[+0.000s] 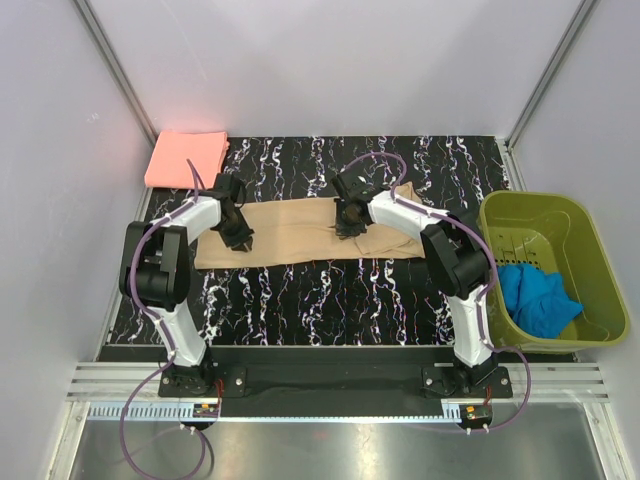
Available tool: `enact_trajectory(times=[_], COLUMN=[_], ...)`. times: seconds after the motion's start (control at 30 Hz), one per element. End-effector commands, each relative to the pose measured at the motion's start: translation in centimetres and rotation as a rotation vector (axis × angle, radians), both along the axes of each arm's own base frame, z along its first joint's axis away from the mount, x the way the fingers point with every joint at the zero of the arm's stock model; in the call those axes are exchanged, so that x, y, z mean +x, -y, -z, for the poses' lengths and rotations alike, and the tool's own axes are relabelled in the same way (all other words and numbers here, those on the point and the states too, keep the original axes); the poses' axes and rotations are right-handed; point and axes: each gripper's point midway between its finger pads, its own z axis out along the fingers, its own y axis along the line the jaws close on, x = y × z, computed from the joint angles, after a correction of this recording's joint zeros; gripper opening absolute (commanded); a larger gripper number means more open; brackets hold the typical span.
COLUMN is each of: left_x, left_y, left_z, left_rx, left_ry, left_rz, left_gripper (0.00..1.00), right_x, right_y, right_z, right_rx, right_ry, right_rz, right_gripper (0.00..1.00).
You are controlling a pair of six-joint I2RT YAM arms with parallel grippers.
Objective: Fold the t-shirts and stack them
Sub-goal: Fold the tshirt
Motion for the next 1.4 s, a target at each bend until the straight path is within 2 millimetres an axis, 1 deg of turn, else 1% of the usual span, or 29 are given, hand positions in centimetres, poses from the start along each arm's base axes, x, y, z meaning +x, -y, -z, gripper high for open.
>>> enact_trajectory(times=[0.0,0.13,0.2,0.23,0.3,0.33,0.37,0.43,0.57,0.63,0.67,0.7,0.77,0.8,0.83,0.87,0.9,0.93,0.97,1.0,1.03,1.07,1.1,1.17,1.2,1.23,1.27,1.3,1.37], left_x=[1.0,0.0,-0.4,-0.7,-0.7,-0.7,-0.6,-0.5,-0.2,-0.2,-0.1,-0.2,-0.3,-0.4,-0.4,-0.4,-0.3,-0.2,-0.1,0.1,0.2,0.1,0.4,0.4,0.5,0.4,0.5,0.4,0.2], left_y=[-0.2,-0.9,-1.1,-1.4,-1.7,-1.8,-1.9,-2.0,-2.2,-2.2,-2.3,-2.4,-2.7,-2.8,-2.9,-2.9,-2.9,-3.0,-3.1,-3.2,-3.5,-3.6,-3.8,-3.9,-3.9,-3.9,-3.9,-4.0,-4.0], left_z=[-0.7,0.8,1.3,1.6,1.5,1.3,1.1,0.8,0.4,0.2,0.0,-0.1,-0.3,-0.7,-0.9,-1.2,-1.9,-2.2,-2.6,-3.1,-3.3,-3.6,-3.8,-3.9,-3.9,-3.7,-3.6,-3.4,-2.9], left_rx=[0.011,0.02,0.019,0.025,0.036,0.039,0.049,0.056,0.066,0.068,0.072,0.077,0.094,0.097,0.102,0.104,0.105,0.11,0.113,0.121,0.138,0.141,0.146,0.141,0.136,0.132,0.129,0.127,0.116], left_ry=[0.034,-0.019,-0.032,-0.041,-0.035,-0.03,-0.026,-0.019,-0.016,-0.014,-0.01,-0.01,-0.008,0.0,0.005,0.011,0.031,0.042,0.051,0.062,0.066,0.066,0.075,0.074,0.075,0.072,0.072,0.064,0.047], left_rz=[-0.001,-0.018,-0.023,-0.028,-0.028,-0.026,-0.023,-0.019,-0.017,-0.015,-0.012,-0.01,-0.007,-0.004,0.002,0.006,0.009,0.02,0.028,0.034,0.04,0.042,0.048,0.047,0.045,0.047,0.047,0.044,0.044], left_gripper=[0.18,0.18,0.17,0.17,0.17,0.17,0.17,0.17,0.17,0.17,0.17,0.17,0.17,0.17,0.17,0.17,0.17,0.17,0.18,0.18,0.18,0.18,0.18,0.18,0.18,0.18,0.18,0.18,0.18], right_x=[1.4,3.3,4.3,5.1,6.1,6.9,7.2,8.1,8.6,8.0,7.8,7.4,6.8,6.3,6.1,5.8,5.2,4.8,4.0,3.5,3.2,2.4,1.9,1.1,0.2,0.0,-0.2,-1.1,-1.4], right_y=[-1.0,-0.5,0.0,0.1,0.5,0.3,0.2,-0.1,-0.3,0.0,0.0,0.4,1.1,2.2,2.9,3.7,5.3,6.3,7.3,9.3,10.4,11.4,13.1,14.6,15.5,16.4,17.0,17.6,18.6], right_z=[-0.7,-0.7,-0.2,-0.6,-0.2,-1.1,-0.9,-1.7,-3.0,-3.0,-4.0,-4.1,-5.1,-5.2,-6.5,-6.8,-6.5,-7.8,-7.9,-7.3,-8.3,-8.1,-7.5,-7.5,-6.5,-6.6,-6.1,-5.2,-4.5], right_rx=[0.018,-0.028,-0.06,-0.061,-0.09,-0.081,-0.091,-0.084,-0.075,-0.081,-0.071,-0.07,-0.071,-0.09,-0.091,-0.101,-0.117,-0.108,-0.101,-0.107,-0.098,-0.104,-0.119,-0.142,-0.17,-0.181,-0.189,-0.199,-0.197], right_ry=[0.062,0.115,0.128,0.144,0.152,0.174,0.178,0.197,0.21,0.193,0.203,0.192,0.185,0.16,0.166,0.161,0.131,0.135,0.098,0.062,0.064,0.033,0.004,-0.005,-0.032,-0.028,-0.03,-0.056,-0.078], right_rz=[0.018,0.042,0.042,0.048,0.044,0.045,0.031,0.028,0.024,0.023,0.026,0.027,0.034,0.043,0.055,0.068,0.091,0.112,0.138,0.175,0.199,0.209,0.237,0.248,0.254,0.272,0.284,0.29,0.312], right_gripper=[0.0,0.0,0.0,0.0,0.0,0.0,0.0,0.0,0.06,0.07,0.08,0.09,0.16,0.18,0.2,0.23,0.25,0.27,0.31,0.33,0.36,0.36,0.36,0.36,0.36,0.35,0.34,0.34,0.34])
